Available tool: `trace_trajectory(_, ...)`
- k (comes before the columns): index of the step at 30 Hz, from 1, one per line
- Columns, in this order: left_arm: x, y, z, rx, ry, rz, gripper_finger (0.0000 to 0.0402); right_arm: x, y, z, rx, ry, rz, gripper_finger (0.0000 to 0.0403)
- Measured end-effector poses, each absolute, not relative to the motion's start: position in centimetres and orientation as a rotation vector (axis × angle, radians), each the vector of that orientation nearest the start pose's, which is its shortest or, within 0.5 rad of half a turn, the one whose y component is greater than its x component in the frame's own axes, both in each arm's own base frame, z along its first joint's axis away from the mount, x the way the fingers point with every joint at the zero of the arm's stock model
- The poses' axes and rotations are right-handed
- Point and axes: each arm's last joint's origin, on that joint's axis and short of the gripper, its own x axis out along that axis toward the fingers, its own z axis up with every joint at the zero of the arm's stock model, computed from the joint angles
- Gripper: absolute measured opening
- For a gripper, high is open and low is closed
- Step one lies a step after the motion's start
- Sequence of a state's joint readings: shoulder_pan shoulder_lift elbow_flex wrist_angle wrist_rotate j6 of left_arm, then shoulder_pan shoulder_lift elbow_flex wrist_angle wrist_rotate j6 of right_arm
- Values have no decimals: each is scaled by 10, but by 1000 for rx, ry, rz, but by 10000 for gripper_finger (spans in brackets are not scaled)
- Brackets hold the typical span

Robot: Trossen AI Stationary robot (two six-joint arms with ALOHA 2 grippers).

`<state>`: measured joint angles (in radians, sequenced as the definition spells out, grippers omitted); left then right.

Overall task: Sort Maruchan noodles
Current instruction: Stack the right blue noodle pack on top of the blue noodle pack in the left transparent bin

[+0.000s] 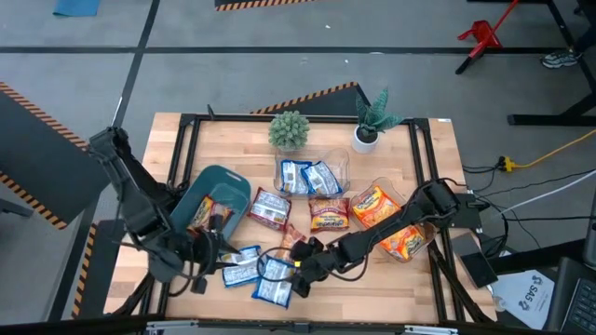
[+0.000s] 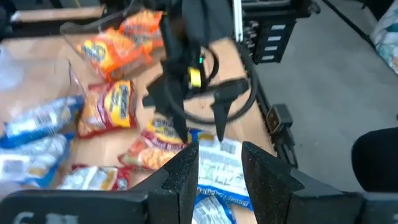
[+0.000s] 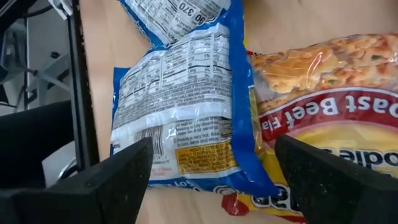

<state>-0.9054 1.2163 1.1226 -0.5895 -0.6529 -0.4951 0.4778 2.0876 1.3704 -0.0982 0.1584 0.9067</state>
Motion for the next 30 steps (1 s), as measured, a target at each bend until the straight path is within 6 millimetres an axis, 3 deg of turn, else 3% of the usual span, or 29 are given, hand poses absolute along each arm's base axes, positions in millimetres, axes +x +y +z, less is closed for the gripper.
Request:
trace_trajectory(9, 182, -184, 246, -135, 391, -83, 117, 404, 205, 167, 571, 823, -19, 340)
trace_trajectory(14, 195, -187, 207, -114, 491, -87, 117, 401, 203, 175, 496, 910, -87, 340)
trace_trajectory(22, 224, -220, 184, 91, 613, -127, 93, 399, 216, 200, 452, 960, -71, 340)
trace_trajectory(30, 248, -230, 162, 141, 735, -159, 35, 373, 262, 211, 459, 956, -35, 340)
